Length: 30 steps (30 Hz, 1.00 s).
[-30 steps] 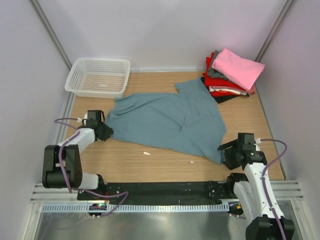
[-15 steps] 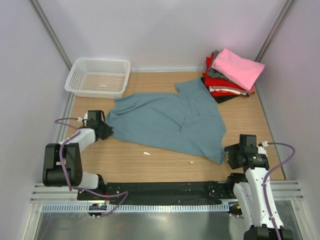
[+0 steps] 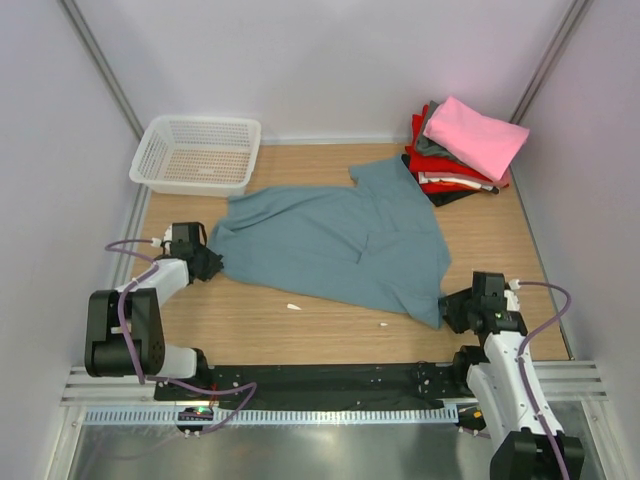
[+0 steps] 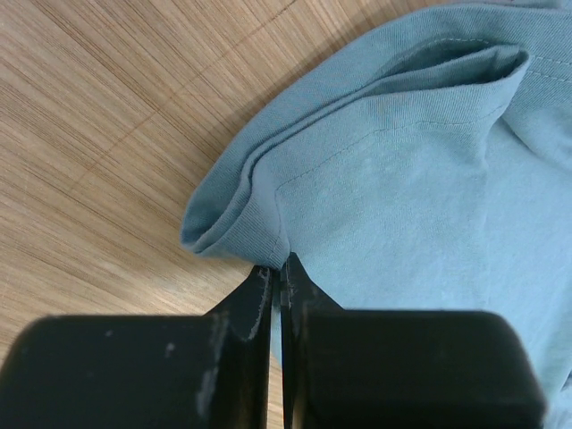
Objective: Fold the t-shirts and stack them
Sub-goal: Fold the tshirt
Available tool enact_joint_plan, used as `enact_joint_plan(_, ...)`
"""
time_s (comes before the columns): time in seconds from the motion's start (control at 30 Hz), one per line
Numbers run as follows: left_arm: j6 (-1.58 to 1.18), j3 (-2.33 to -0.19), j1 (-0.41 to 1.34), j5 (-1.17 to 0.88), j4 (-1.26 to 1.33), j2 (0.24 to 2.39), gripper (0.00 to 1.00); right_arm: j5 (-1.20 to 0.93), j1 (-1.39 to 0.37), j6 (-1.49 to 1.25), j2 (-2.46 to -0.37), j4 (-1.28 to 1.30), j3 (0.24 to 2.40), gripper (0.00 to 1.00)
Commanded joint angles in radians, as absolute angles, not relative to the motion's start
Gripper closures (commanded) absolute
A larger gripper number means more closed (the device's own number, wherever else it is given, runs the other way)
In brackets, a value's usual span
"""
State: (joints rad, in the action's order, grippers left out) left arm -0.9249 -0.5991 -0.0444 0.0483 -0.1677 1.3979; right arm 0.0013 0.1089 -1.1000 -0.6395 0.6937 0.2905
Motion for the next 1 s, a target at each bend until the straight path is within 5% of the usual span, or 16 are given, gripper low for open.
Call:
enact_joint_plan(0.0,-0.920,-0.580,-0.055,0.089,-0.184,1.381,1.00,-0.064,0.114,-1.063,-0.643,0.551,0.244,0.54)
enact_joint_plan(0.1,-0.914,-0.586,-0.054,0.107,-0.208,1.371,1.00,-0.087,0.114,-1.040,-0.655,0.483,0.227,0.70)
enact_joint_plan(0.13,-0.914,-0.589,-0.055,0.116,-0.221,1.365,1.00,-0.080,0.114,-1.023,-0.655,0.470,0.230,0.85)
enact_joint_plan(0.2,-0.919,-0.589,-0.064,0.126,-0.247,1.336,1.00,-0.066,0.114,-1.012,-0.653,0.463,0.257,0.98)
enact_joint_plan(0.43,-0.917,-0.594,-0.136,0.198,-0.426,1.186,1.00,0.201,0.164,-0.927,-0.725,0.656,0.523,0.99)
enact_joint_plan(0.7,-0.882,-0.574,-0.179,0.176,-0.545,1.066,1.00,-0.104,0.302,-0.825,-0.764,0.552,0.408,0.99)
enact_joint_plan(0.77,-0.881,-0.555,-0.181,0.173,-0.537,1.057,1.00,-0.242,0.302,-0.813,-0.743,0.516,0.351,0.64)
enact_joint_plan(0.87,-0.879,-0.552,-0.179,0.173,-0.526,1.066,1.00,-0.351,0.302,-0.783,-0.742,0.437,0.299,0.33)
enact_joint_plan(0.97,-0.876,-0.568,-0.179,0.175,-0.525,1.084,1.00,-0.432,0.302,-0.781,-0.736,0.385,0.252,0.27)
